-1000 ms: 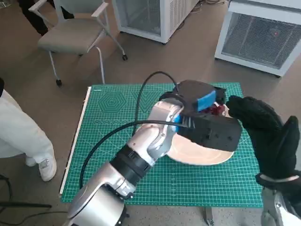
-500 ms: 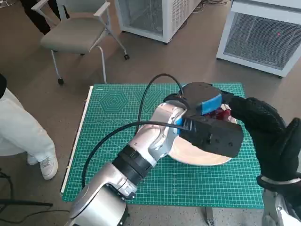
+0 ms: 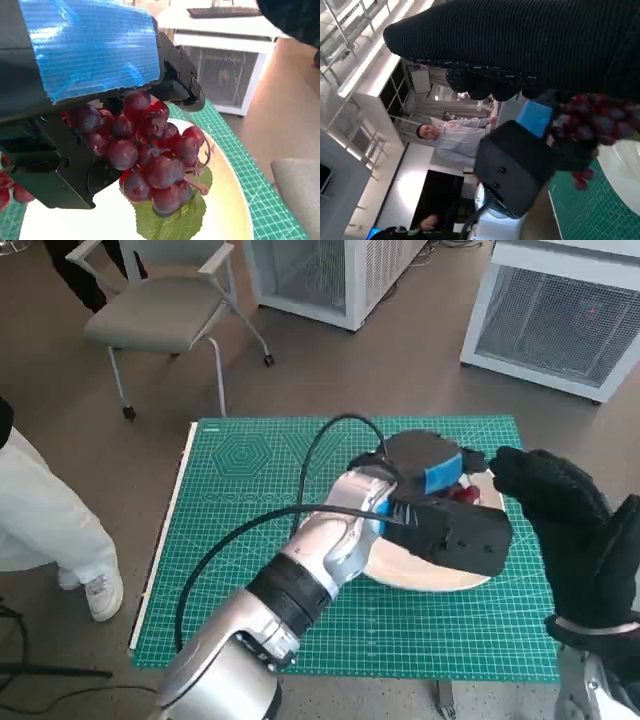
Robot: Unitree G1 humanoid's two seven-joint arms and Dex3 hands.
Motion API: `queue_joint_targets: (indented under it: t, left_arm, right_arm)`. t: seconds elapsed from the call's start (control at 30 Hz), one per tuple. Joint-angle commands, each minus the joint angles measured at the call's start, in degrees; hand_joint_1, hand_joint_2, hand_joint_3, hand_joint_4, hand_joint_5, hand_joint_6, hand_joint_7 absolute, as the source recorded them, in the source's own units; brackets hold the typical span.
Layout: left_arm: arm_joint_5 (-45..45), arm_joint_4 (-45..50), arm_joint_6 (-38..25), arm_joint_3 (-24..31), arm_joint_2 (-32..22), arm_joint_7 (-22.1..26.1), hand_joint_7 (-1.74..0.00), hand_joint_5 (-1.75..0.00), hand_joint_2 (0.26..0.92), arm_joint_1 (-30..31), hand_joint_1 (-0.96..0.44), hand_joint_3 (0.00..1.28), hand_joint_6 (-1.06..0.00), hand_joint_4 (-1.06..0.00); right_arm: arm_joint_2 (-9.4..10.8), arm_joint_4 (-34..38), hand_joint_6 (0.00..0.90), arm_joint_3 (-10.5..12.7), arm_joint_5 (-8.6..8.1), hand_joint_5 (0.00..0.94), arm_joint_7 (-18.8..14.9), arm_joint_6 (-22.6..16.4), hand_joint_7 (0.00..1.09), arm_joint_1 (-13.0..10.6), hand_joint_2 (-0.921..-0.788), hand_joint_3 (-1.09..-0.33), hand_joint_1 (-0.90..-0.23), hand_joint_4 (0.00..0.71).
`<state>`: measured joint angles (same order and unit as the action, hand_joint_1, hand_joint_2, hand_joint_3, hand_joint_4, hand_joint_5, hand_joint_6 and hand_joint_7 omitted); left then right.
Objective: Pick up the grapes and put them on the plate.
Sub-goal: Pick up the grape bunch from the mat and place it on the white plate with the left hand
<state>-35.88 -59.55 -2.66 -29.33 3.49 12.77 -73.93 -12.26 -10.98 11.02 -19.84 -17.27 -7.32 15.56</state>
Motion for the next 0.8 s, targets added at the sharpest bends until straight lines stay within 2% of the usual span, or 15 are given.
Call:
queue_joint_targets:
  t: [0.03, 0.2, 0.37, 0.73, 0.8]
  left_arm:
    - [1.82, -1.56, 0.36, 0.88, 0.71, 2.65, -0.08, -1.71, 0.535, -1.55, 0.41, 1.00, -0.47, -0.46]
    - [1.67, -3.71, -0.34, 0.47, 1.10, 4.30, -0.04, -1.63, 0.478, -2.72, 0.42, 1.01, -0.43, -0.56]
    - [1.12, -5.40, -0.22, 0.15, 1.36, 3.78, -0.01, -1.60, 0.448, -3.24, 0.42, 1.03, -0.40, -0.60]
    - [0.99, -5.25, 1.37, 0.30, 0.36, 2.41, 0.00, -1.57, 0.467, -2.66, 0.42, 0.98, -0.35, -0.61]
    - [0.67, -4.89, 1.72, 0.08, -0.07, 2.00, 0.00, -1.56, 0.507, -2.53, 0.41, 0.93, -0.36, -0.58]
  right_arm:
    - [0.26, 1.02, 0.144, 0.04, 0.49, 0.315, 0.44, 0.22, 0.89, -0.93, -0.921, -0.566, -0.544, 0.316]
    - [0.19, 1.25, 0.146, 0.14, 0.28, 0.316, 0.37, 0.25, 0.89, -0.78, -0.921, -0.565, -0.544, 0.317]
    - [0.13, 1.31, 0.148, 0.10, 0.35, 0.315, 0.36, 0.19, 0.88, -0.77, -0.921, -0.563, -0.544, 0.318]
    - [-0.09, 1.44, 0.149, 0.19, 0.03, 0.314, 0.02, 0.25, 0.88, -0.71, -0.921, -0.564, -0.543, 0.318]
    - [-0.14, 1.44, 0.150, 0.20, -0.02, 0.314, -0.02, 0.28, 0.88, -0.72, -0.921, -0.563, -0.543, 0.319]
